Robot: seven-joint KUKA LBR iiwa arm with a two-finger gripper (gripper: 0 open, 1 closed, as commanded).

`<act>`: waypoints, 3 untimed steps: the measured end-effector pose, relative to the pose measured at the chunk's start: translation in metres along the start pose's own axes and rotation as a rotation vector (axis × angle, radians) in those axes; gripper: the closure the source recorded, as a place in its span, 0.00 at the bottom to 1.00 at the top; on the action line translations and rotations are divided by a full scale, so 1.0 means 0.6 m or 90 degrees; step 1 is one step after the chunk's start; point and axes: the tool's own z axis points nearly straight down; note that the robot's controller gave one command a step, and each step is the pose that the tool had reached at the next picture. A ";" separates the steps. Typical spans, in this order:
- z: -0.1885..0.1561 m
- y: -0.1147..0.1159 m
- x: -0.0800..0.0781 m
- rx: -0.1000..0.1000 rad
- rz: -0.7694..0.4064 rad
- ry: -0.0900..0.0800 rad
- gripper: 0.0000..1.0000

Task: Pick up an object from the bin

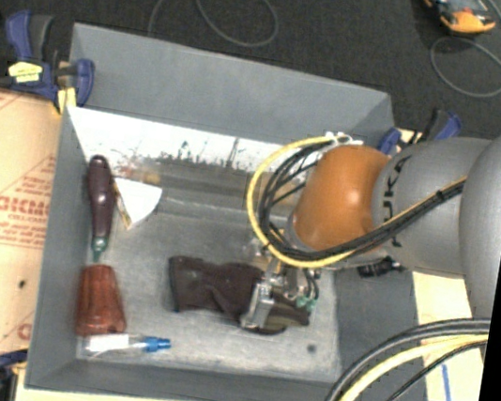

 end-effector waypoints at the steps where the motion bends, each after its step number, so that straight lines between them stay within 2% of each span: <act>1: 0.039 0.017 -0.009 -0.001 0.070 -0.001 1.00; 2: 0.039 0.017 -0.009 -0.001 0.070 -0.001 1.00; 3: -0.158 0.012 -0.014 -0.001 0.116 -0.003 1.00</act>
Offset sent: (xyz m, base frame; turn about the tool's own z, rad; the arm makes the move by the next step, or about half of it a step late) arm 0.0000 0.0000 0.0000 0.0000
